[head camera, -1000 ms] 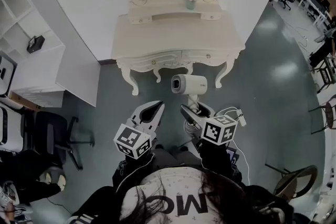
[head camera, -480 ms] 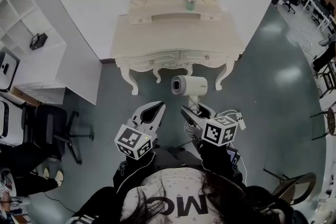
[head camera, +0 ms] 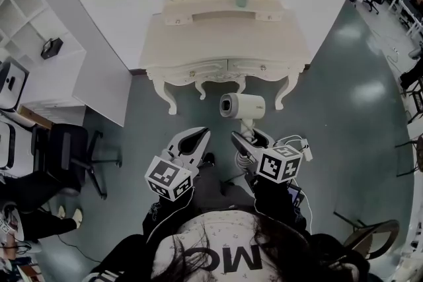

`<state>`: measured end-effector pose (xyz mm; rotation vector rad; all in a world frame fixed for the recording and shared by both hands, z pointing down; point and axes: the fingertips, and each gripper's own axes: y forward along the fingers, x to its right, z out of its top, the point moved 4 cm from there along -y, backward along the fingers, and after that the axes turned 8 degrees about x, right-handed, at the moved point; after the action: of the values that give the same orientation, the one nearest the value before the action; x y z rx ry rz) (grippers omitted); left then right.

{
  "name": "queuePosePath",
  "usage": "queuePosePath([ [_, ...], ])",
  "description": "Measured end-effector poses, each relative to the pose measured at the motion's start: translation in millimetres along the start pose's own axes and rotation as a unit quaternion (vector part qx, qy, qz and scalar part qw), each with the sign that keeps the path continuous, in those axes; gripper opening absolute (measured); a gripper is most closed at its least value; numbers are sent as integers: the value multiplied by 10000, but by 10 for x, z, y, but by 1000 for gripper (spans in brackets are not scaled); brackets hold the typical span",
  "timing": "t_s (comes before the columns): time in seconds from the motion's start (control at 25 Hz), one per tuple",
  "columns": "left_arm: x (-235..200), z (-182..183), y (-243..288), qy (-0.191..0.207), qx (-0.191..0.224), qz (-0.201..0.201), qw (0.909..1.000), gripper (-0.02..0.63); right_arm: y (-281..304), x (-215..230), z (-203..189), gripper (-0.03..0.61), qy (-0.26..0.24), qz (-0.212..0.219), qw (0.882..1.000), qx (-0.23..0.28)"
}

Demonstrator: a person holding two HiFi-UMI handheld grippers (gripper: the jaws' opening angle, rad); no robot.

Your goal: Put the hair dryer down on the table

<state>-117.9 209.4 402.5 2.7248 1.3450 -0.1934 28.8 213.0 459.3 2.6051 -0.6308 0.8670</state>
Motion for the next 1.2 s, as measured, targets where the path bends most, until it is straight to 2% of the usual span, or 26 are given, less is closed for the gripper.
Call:
queuePosePath([
  [0.4,-281,-78,533,-130,-231,-437,9987,-6,246,344,177,249,149,-382,9991,105],
  [0.72,-967,57,1195,-90,-242,-923,9954,-6,947,701,430,249,254,-756,9966,196],
  [1.2,-1885,304,1878,-145,-169,-1374,9903,-6,1853,935,921,249,334,-1140,9921,398],
])
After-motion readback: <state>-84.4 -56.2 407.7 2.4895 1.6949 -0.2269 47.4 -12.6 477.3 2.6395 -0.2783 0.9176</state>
